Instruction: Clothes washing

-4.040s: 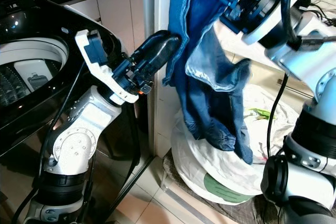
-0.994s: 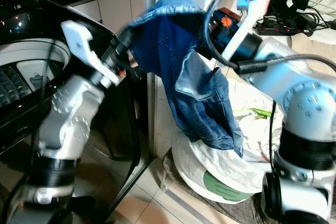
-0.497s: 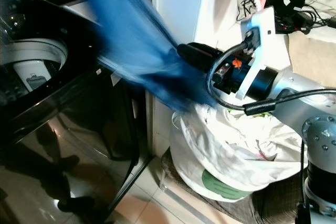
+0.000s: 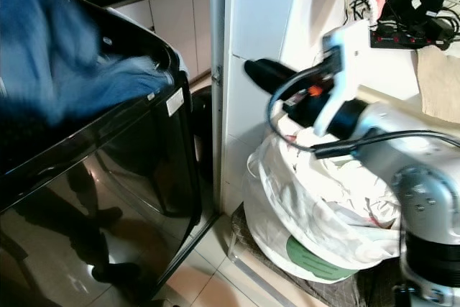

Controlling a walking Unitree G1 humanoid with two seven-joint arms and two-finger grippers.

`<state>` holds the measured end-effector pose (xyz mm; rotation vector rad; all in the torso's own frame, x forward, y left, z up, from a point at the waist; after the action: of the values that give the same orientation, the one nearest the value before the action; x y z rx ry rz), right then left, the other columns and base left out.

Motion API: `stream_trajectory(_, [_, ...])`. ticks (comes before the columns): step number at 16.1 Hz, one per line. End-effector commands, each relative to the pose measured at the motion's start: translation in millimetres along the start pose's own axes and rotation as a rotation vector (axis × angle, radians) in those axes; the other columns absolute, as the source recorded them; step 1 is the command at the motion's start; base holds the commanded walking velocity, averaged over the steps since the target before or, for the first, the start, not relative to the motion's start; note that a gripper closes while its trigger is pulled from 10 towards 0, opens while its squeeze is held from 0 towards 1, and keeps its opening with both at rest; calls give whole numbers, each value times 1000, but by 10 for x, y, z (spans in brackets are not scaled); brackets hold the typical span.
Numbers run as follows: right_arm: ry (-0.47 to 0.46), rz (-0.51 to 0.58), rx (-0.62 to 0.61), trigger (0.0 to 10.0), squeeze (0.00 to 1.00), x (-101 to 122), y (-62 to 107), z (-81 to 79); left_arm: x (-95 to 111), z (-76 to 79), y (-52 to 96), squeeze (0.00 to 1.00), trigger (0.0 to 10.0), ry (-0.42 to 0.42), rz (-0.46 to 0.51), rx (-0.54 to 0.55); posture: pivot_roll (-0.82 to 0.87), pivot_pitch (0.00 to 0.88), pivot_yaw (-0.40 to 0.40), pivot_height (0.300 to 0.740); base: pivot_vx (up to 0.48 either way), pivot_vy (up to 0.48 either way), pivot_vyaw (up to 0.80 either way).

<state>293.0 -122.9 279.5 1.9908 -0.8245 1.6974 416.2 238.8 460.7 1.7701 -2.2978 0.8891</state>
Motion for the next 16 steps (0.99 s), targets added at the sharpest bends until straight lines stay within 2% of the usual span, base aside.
stream_trajectory(1, [16, -8, -4, 10000, 0, -23, -4, -23, -200, 136, 21, 0, 10000, -34, -100, -67, -11, 0, 45, 740, 0, 0, 0])
stream_trajectory(2, [15, -29, -1, 10000, 0, -84, -31, -49, -455, 323, 86, 0, 10000, -68, -216, -166, -15, 0, 49, 740, 0, 0, 0])
stream_trajectory(3, [16, -46, -4, 10000, 0, -132, -38, -58, -560, 369, 125, 0, 10000, -62, -268, -205, -15, 0, 49, 740, 0, 0, 0])
stream_trajectory(4, [18, -65, -3, 10000, 0, -180, -42, -69, -622, 437, 159, 0, 10000, -21, -302, -267, -11, 0, 48, 740, 0, 0, 0])
stream_trajectory(5, [16, -79, 4, 10000, 0, -216, -51, -85, -688, 490, 202, 710, 10000, -30, -340, -331, -10, 0, 49, 740, 0, 0, 0])
stream_trajectory(6, [18, -91, 10, 10000, 0, -243, -59, -99, -746, 524, 244, 1000, 10000, -21, -375, -380, -10, 0, 49, 740, 0, 0, 0])
stream_trajectory(9, [14, -158, 69, 10000, 0, -363, -57, -197, -974, 470, 455, 1000, 10000, -37, -478, -511, -9, 0, 49, 740, 0, 0, 0])
stream_trajectory(12, [-14, -197, 148, 10000, 0, -472, -52, -323, -1094, 428, 625, 1000, 10000, -22, -515, -613, -6, 0, 45, 740, 0, 0, 0])
stream_trajectory(14, [-8, -197, 107, 10000, 0, -511, -80, -246, -1127, 339, 646, 1000, 10000, -18, -517, -565, 5, 0, 32, 740, 0, 0, 0])
stream_trajectory(15, [-14, -167, 11, 10000, 0, -493, -118, -84, -1059, 331, 613, 196, 10000, 36, -467, -550, 5, 0, 32, 740, 0, 0, 0])
stream_trajectory(16, [16, -160, -179, 10000, 0, -507, -139, 237, -759, 363, 440, 0, 10000, 219, -280, -488, 8, 0, 27, 740, 0, 0, 0])
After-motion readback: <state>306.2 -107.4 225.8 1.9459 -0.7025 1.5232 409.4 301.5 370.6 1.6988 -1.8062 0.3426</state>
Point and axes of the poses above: a point about 5 cm out from each wrist's last joint towards the gripper, its own y axis pointing back from the gripper into the wrist, its own x axis along the axis of the wrist's last joint, z = x × y, the point moved 4 cm from there along -y, pointing out of the wrist towards the gripper, and after that the axes turned 8 degrees about -y, right-handed, at the moved point
